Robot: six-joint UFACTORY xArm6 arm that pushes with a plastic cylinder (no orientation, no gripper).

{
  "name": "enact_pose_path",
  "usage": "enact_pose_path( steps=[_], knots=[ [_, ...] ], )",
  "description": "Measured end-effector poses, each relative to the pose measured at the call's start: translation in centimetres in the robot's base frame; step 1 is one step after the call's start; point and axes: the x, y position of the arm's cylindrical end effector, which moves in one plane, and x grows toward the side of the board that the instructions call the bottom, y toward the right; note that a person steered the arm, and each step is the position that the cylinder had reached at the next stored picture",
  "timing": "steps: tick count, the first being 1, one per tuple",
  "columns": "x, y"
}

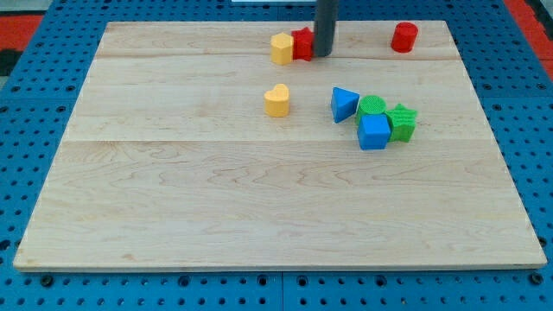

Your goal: Push the red star along with yellow hexagon towards the center left

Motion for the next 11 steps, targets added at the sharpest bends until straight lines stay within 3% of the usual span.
enact_pose_path(
  steps=[1,3,8,10,11],
  knots=[
    [0.7,-1.1],
    [-1.7,3.0],
    [-3.5,-11.5],
    [-3.6,-13.1],
    [-3.7,-10.8]
  ],
)
